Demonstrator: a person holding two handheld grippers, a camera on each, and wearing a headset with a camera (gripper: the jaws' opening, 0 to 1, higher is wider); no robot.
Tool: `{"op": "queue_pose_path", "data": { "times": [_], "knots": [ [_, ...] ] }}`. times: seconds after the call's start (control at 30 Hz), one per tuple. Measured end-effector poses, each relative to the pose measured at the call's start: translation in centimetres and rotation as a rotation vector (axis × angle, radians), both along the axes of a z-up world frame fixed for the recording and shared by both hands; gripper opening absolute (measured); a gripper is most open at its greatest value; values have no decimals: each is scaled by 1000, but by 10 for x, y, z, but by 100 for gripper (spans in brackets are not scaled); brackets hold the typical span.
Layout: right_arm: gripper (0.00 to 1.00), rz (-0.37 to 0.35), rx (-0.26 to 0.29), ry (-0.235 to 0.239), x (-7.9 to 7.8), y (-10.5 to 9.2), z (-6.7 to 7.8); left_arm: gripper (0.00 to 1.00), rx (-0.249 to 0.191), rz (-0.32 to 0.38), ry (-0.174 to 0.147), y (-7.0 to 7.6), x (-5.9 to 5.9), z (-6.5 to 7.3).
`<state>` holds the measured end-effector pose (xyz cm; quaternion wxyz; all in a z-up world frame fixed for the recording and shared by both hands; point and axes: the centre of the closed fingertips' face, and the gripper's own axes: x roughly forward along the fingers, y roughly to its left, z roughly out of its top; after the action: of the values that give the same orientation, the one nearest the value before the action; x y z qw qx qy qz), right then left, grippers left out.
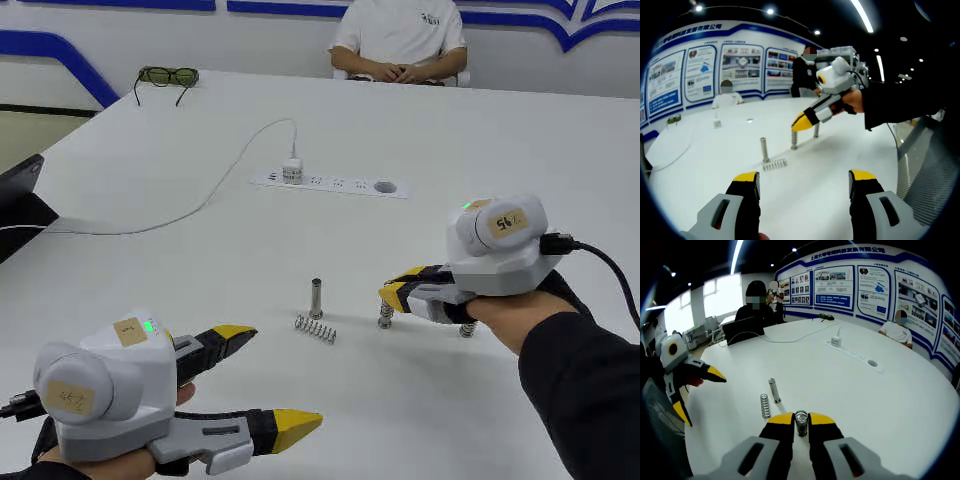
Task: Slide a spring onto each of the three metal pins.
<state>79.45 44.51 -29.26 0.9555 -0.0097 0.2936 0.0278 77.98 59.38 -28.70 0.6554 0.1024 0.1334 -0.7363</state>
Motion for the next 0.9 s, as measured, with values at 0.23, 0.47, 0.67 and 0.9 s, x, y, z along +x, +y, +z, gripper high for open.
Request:
{"op": "queue_pose_path", "data": {
  "times": [0.23,0.47,0.67,0.9],
  "knots": [
    [12,3,-4,10,0,0,-4,74,1,1,1,0,0,0],
    [12,4,-5,23,-1,0,-8,74,1,0,2,0,0,-1],
    [12,8,-8,33,-1,0,-11,74,1,0,2,0,0,-1],
    [12,9,-8,42,-2,0,-14,74,2,0,4,0,0,-1]
  ]
}}
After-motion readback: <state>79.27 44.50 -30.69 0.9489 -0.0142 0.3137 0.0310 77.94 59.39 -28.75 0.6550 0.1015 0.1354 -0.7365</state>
